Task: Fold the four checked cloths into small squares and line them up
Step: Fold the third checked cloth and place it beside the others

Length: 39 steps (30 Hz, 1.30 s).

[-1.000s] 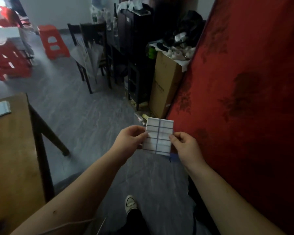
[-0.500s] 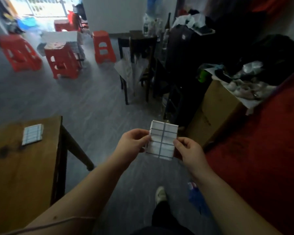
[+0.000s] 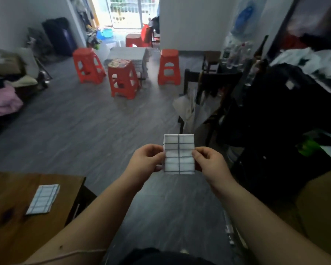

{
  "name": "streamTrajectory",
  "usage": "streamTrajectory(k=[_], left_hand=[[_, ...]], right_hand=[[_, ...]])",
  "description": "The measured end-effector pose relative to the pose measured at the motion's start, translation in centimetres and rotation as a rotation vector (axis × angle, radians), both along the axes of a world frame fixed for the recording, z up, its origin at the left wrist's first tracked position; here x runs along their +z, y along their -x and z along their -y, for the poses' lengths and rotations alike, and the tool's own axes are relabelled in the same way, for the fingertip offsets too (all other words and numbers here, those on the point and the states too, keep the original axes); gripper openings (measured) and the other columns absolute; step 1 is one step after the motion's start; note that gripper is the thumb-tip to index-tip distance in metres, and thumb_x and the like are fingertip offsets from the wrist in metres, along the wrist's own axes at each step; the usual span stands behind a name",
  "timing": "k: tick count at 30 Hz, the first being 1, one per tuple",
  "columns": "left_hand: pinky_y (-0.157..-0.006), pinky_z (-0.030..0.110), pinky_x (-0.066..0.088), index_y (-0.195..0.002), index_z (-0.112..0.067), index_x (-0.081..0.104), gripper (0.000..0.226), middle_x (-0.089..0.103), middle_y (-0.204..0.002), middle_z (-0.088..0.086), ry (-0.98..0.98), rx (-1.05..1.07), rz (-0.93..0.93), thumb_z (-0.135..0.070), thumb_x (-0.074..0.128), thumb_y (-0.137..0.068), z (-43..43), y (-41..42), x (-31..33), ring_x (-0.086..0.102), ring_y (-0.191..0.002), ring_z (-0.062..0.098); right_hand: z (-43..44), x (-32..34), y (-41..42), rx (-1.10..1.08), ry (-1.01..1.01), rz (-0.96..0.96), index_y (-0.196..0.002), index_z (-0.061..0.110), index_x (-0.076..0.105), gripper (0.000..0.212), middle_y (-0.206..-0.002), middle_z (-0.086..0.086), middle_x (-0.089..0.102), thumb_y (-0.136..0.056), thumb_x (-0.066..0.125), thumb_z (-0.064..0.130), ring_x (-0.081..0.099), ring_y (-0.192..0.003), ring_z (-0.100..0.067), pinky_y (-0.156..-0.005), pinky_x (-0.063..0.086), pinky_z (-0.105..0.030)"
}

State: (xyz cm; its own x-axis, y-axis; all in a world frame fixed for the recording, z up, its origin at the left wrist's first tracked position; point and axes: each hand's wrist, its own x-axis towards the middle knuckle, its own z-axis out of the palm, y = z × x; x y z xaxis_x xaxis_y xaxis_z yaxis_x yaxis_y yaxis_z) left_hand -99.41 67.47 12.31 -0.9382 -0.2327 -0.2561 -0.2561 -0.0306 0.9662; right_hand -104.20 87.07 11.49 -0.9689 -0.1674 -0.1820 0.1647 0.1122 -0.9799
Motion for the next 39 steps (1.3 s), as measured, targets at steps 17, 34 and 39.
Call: streamTrajectory(k=[17,34,39], left_hand=[[-0.077,0.043,0.06,-0.101,-0.01,0.069,0.008,0.074,-0.094,0.006,-0.089,0.4,-0.031,-0.008,0.066,-0.093,29.9,26.2,-1.0,0.07,-0.085,0.02],[-0.078,0.042,0.058,-0.106,-0.006,0.067,0.013,0.072,-0.1,0.013,-0.077,1.17,0.011,-0.01,0.067,-0.094,60.9,31.0,-3.3,0.07,-0.084,0.02],[-0.079,0.043,0.06,-0.112,-0.001,0.065,0.018,0.072,-0.107,0.019,-0.108,1.453,0.053,-0.007,0.065,-0.095,66.1,29.0,-3.3,0.071,-0.091,0.026]], right_hand=[[33.4,0.9,31.9,0.381,-0.019,0.003,-0.094,0.011,0.07,0.012,-0.092,-0.007,0.075,-0.099,0.06,0.015,0.072,-0.084,-0.018,-0.075,0.06,-0.031],[74.9,-3.3,44.3,1.07,0.01,0.167,-0.096,0.009,0.07,0.011,-0.084,-0.003,0.075,-0.098,0.061,0.015,0.07,-0.078,-0.015,-0.068,0.055,-0.027],[84.9,-4.1,42.8,1.342,-0.04,0.252,-0.095,0.003,0.067,0.01,-0.084,-0.007,0.072,-0.098,0.06,0.011,0.069,-0.077,-0.017,-0.068,0.056,-0.028]])
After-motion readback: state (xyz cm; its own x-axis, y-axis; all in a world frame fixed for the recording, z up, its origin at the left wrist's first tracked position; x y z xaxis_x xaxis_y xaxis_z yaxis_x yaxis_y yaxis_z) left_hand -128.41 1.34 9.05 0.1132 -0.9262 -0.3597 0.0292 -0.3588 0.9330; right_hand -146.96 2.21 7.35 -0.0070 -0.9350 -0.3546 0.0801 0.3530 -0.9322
